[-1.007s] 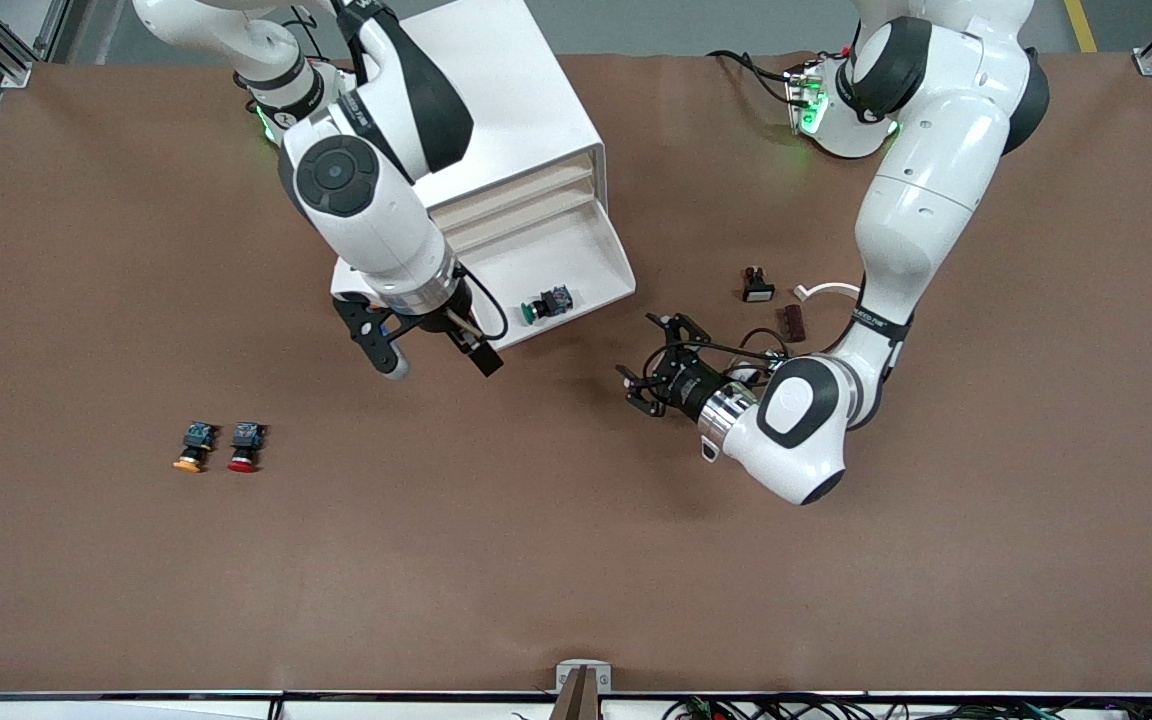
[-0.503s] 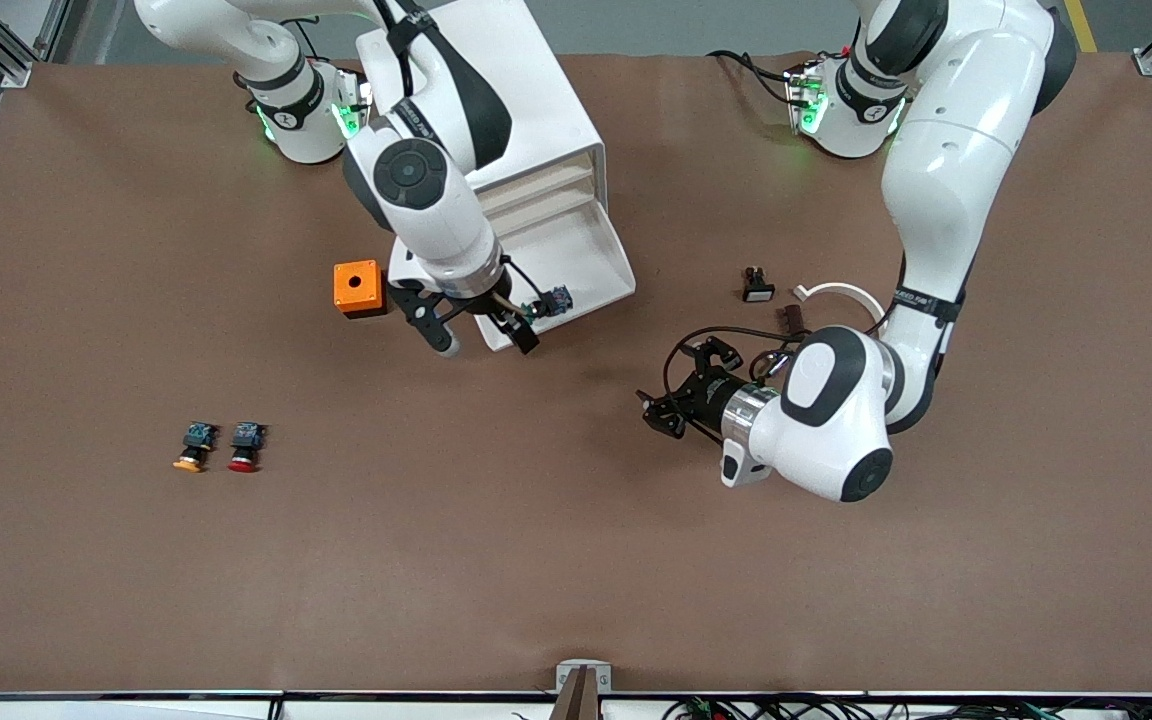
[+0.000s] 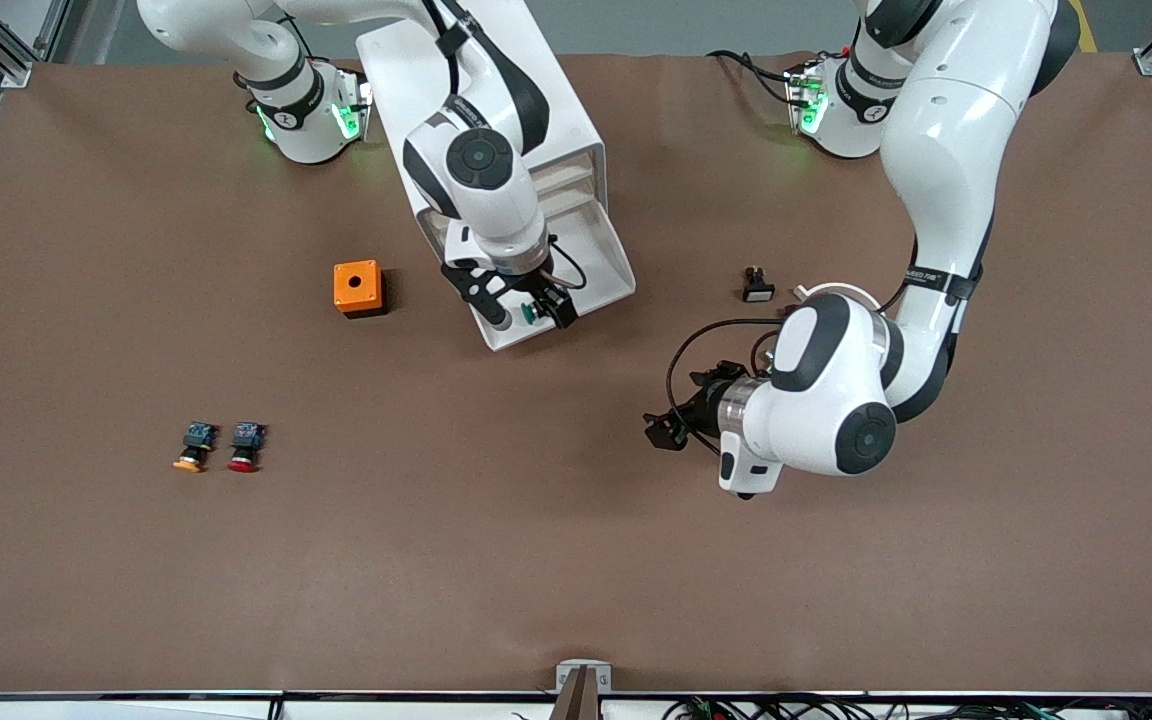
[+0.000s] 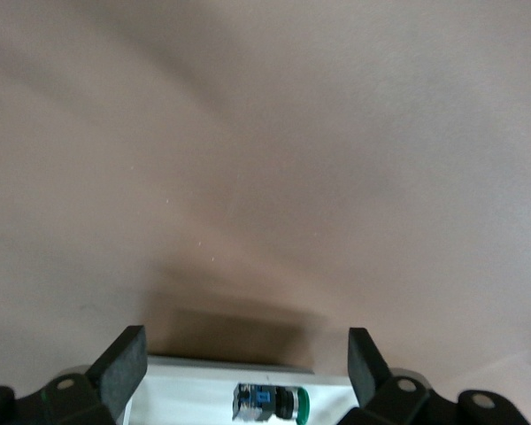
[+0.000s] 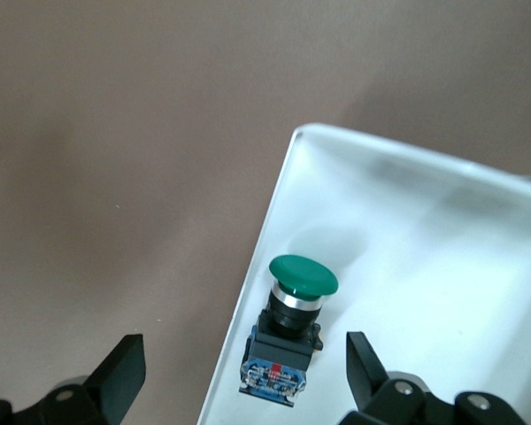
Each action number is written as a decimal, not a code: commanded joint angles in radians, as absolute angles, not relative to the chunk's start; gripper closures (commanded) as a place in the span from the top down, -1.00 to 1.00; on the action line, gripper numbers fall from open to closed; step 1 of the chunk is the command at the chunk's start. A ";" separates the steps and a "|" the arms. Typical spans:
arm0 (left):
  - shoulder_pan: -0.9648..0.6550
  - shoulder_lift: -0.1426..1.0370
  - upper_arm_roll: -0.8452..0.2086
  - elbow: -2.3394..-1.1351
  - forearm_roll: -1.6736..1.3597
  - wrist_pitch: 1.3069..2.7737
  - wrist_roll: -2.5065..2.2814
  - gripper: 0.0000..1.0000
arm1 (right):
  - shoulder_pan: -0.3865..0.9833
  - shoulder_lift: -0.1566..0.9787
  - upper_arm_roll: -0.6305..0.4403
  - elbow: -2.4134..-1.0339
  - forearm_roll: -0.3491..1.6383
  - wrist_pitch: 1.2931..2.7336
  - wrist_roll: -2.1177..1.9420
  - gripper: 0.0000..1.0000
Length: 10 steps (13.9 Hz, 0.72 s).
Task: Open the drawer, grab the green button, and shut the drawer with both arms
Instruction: 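Grasp the green button with the right gripper and lift it out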
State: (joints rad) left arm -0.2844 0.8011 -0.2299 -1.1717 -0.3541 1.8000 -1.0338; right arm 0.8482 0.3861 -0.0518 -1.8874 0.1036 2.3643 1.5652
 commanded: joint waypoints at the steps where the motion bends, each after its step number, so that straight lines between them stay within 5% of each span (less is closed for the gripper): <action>1: -0.314 0.762 -0.224 -1.203 -0.278 1.862 -1.017 1.00 | 0.882 0.414 -0.063 -1.907 0.072 2.414 1.612 1.00; 7: -0.351 0.770 -0.222 -1.218 -0.189 1.976 -1.017 1.00 | 0.890 0.419 -0.063 -1.948 0.072 2.476 1.612 1.00; 10: -0.362 0.773 -0.222 -1.218 -0.163 2.006 -1.016 1.00 | 0.888 0.419 -0.063 -1.947 0.072 2.474 1.611 0.44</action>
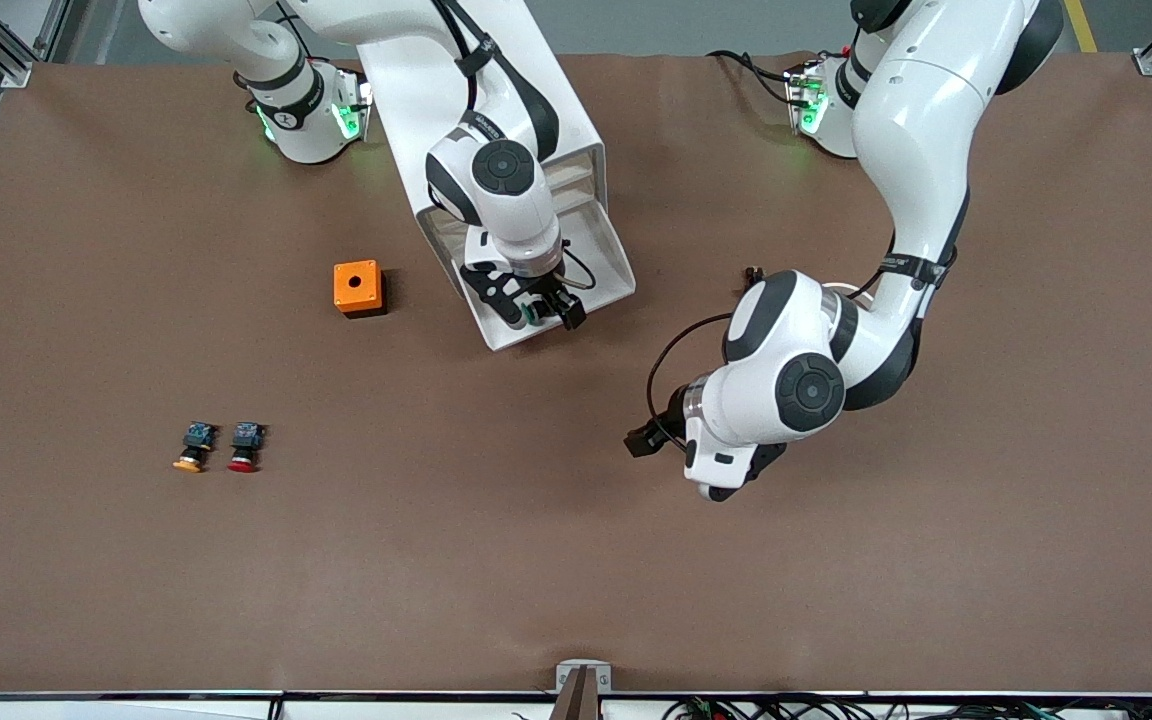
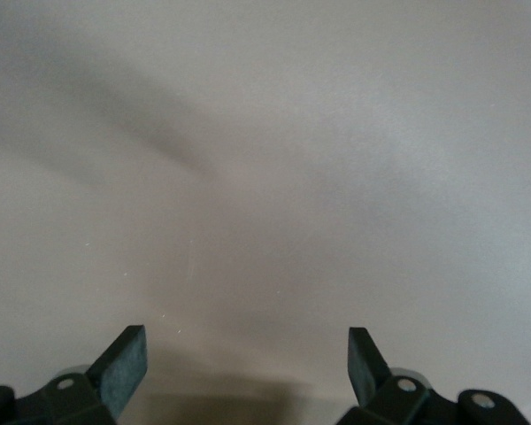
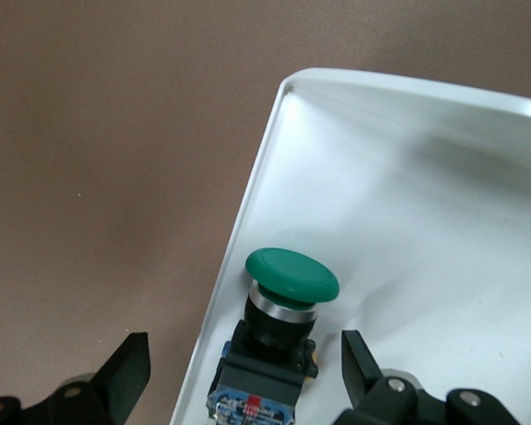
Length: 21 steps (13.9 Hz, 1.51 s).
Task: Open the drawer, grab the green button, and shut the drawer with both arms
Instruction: 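Grasp the green button with the right gripper and lift it out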
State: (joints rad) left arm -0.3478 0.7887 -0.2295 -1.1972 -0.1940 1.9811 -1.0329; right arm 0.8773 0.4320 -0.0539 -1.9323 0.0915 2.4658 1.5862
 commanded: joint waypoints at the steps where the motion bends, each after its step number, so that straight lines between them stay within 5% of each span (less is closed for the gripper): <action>1: -0.367 0.773 -0.222 -1.218 -0.135 2.008 -1.014 1.00 | 0.888 0.419 -0.063 -1.947 0.071 2.474 1.609 0.11; 5: -0.373 0.773 -0.221 -1.218 -0.107 2.013 -0.991 1.00 | 0.885 0.417 -0.064 -1.941 0.071 2.467 1.601 -0.99; 12: -0.374 0.784 -0.218 -1.232 -0.035 2.025 -1.005 1.00 | 0.819 0.388 -0.067 -1.835 0.074 2.297 1.479 -1.00; 21: -0.488 0.779 -0.212 -1.385 0.094 2.138 -1.207 1.00 | 0.556 0.255 -0.067 -1.824 0.080 2.142 0.959 -1.00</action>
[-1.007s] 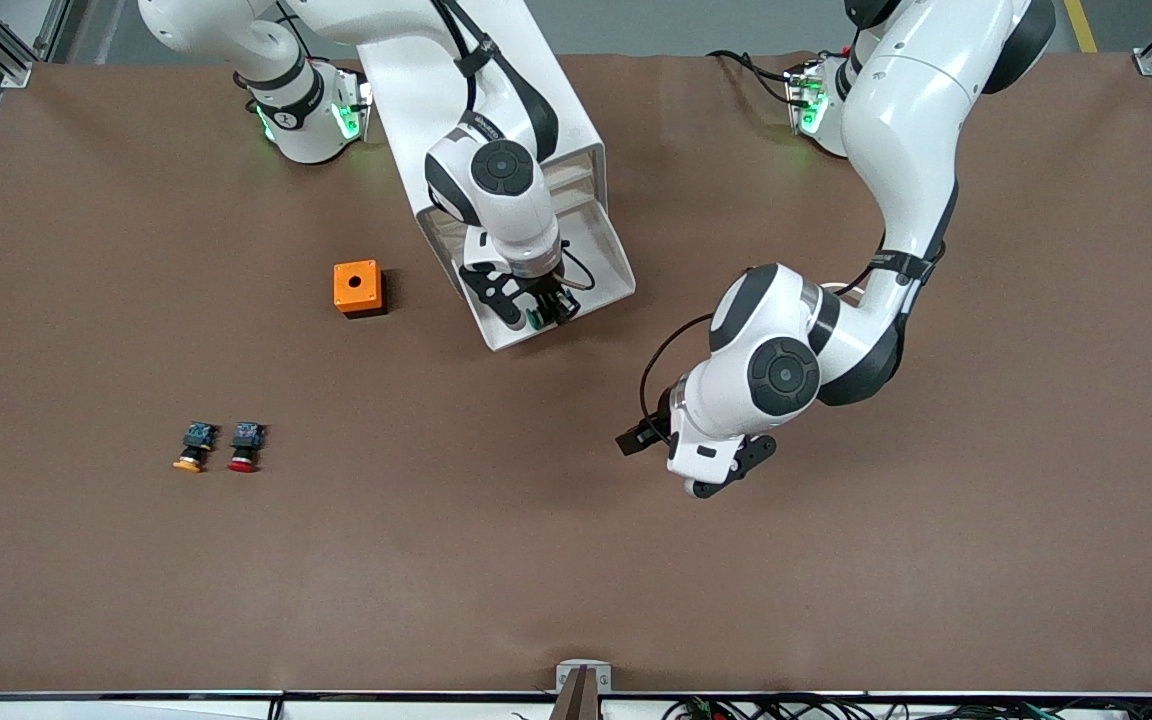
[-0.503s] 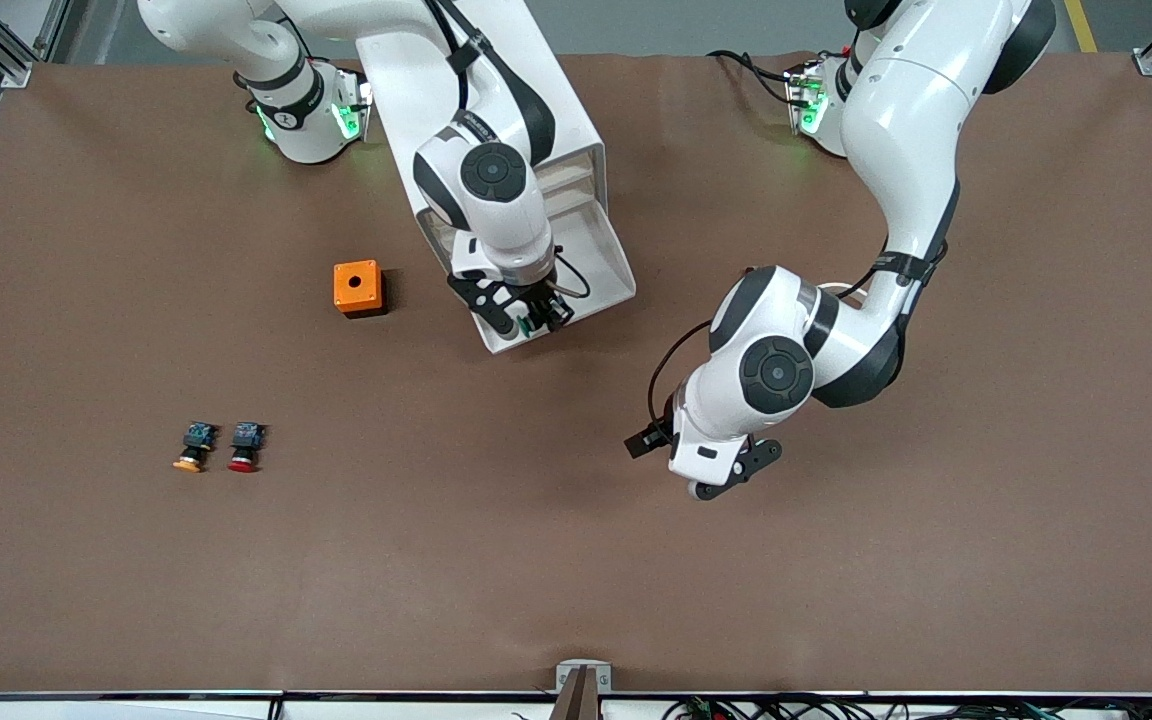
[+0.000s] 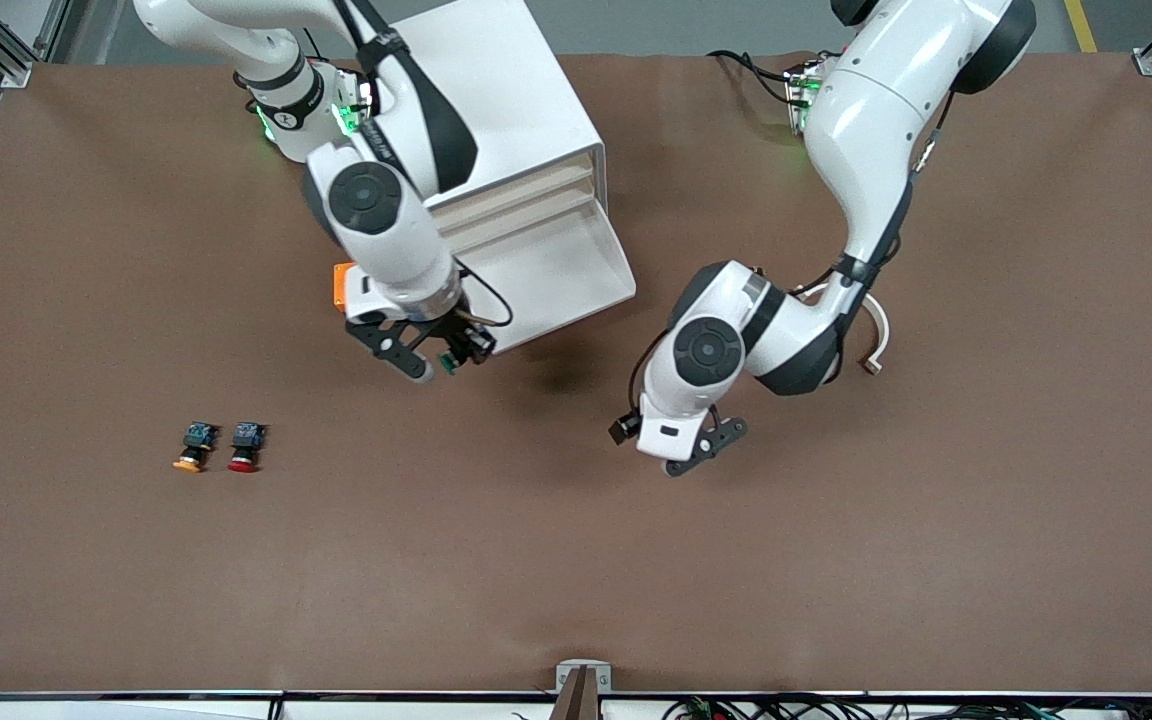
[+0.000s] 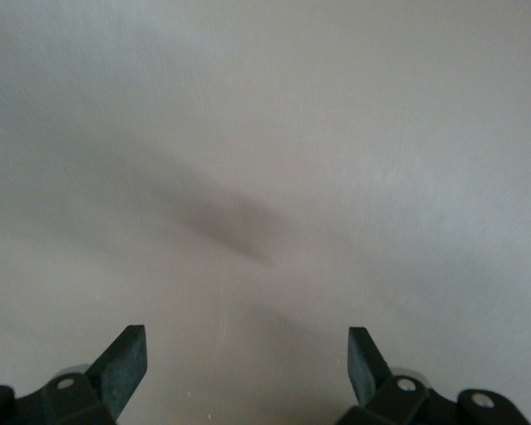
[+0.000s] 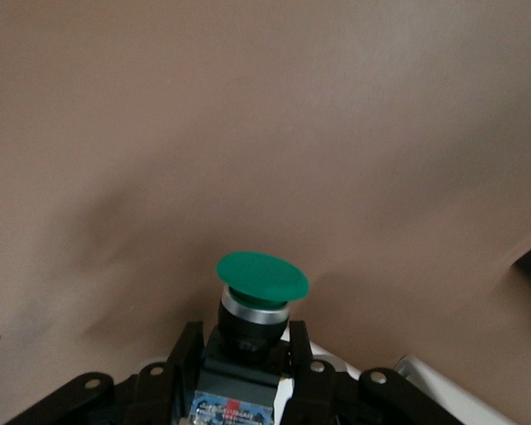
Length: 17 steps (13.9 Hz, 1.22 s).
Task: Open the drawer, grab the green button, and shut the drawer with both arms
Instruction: 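Carry the green button toward the red button with the right gripper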
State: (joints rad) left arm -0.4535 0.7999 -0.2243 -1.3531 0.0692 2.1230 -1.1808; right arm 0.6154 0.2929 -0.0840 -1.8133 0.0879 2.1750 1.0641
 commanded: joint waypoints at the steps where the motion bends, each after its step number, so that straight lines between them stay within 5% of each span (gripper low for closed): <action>1: -0.508 0.779 -0.215 -1.387 0.094 2.137 -1.206 1.00 | 0.517 0.249 -0.067 -1.824 0.081 2.129 0.893 -1.00; 11: -0.606 0.775 -0.224 -1.402 0.014 2.125 -1.193 1.00 | 0.227 0.308 -0.067 -1.830 0.087 2.187 0.194 -1.00; 17: -0.637 0.779 -0.224 -1.410 0.012 2.125 -1.190 1.00 | 0.186 0.465 -0.066 -1.884 0.087 2.433 0.011 -1.00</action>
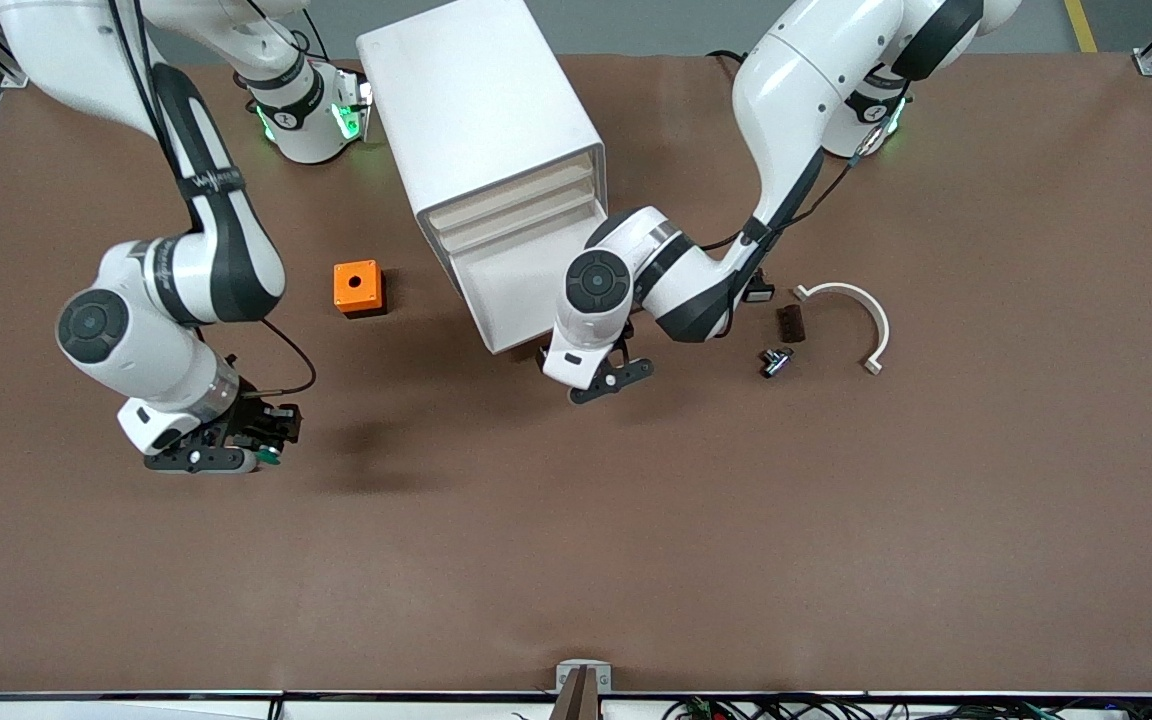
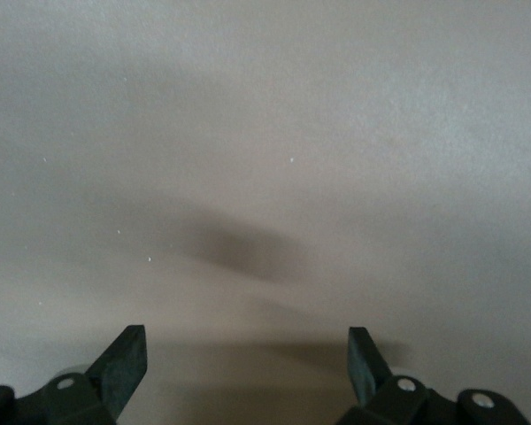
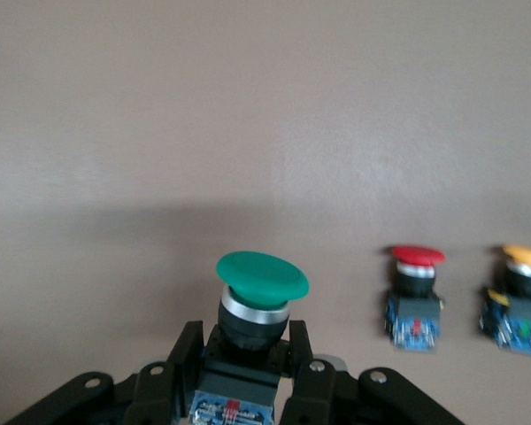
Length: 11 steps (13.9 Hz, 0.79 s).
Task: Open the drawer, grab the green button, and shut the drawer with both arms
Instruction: 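Carry the green button toward the red button with the right gripper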
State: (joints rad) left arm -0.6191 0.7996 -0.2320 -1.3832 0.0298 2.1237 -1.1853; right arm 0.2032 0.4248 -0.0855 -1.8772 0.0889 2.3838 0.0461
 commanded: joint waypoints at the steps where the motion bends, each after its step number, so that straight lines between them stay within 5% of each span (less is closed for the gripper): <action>1: -0.643 0.781 -0.224 -1.414 0.012 2.125 -1.190 1.00 | 0.186 0.486 -0.066 -1.884 0.087 2.450 0.009 -1.00; 11: -0.673 0.782 -0.276 -1.430 -0.121 2.125 -1.189 1.00 | 0.163 0.614 -0.061 -1.884 0.087 2.543 -0.115 -1.00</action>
State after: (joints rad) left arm -0.6681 0.7997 -0.2621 -1.4095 -0.0685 2.1233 -1.1853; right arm 0.1800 0.6111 -0.0808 -1.8860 0.0889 2.5398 -0.1001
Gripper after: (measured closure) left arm 0.000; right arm 0.564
